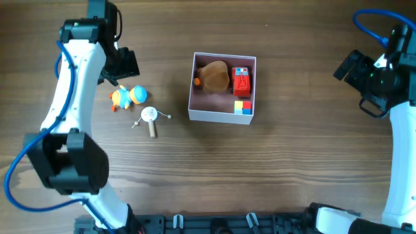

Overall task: Pack container
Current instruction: 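Grasp the blue-and-orange duck toy with the left gripper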

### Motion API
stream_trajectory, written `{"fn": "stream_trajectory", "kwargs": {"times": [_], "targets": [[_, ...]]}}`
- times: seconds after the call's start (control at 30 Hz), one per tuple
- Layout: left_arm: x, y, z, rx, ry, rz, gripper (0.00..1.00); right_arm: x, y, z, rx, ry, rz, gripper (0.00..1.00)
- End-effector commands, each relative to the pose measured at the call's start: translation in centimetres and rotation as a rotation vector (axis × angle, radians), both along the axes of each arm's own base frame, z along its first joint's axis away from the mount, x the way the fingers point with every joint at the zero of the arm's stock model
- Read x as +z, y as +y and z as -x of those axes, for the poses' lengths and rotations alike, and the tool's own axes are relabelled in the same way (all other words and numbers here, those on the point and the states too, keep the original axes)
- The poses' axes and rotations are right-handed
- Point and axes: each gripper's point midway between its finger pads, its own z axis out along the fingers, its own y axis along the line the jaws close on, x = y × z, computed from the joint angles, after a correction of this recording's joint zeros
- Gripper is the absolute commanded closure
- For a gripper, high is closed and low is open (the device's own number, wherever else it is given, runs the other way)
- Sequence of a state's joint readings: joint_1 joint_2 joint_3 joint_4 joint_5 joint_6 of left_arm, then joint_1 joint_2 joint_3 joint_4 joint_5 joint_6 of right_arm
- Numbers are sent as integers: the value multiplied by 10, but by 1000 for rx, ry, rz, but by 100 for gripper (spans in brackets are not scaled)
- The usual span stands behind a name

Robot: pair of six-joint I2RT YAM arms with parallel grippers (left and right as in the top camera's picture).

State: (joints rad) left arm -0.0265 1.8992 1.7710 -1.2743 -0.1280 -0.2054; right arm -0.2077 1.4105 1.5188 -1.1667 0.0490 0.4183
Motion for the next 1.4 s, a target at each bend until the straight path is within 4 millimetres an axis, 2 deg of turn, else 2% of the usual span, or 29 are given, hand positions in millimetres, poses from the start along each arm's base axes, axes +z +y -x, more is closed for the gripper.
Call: {"fn": "stream_trajectory", "kwargs": {"times": [0.0,0.27,0.6,0.97,1.13,1.37], "targets": [[-26,-7,2,-58,71,21,20,-4,-2,0,-7,12,2,0],[-91,-19,7,-82,156,19,23,-4,-2,0,-7,12,2,0],[-123,-44,-4,-143,139,14,24,-4,-2,0,-7,12,2,0],[-156,-31,2,-130,219,-49,30,-4,-2,0,-7,12,3,0],[-158,-31,4,-131,229,-50,49,-4,-2,0,-7,12,2,0],[-154,-24,13,-129,266,-83,86,-4,-2,0,-7,12,2,0]]}}
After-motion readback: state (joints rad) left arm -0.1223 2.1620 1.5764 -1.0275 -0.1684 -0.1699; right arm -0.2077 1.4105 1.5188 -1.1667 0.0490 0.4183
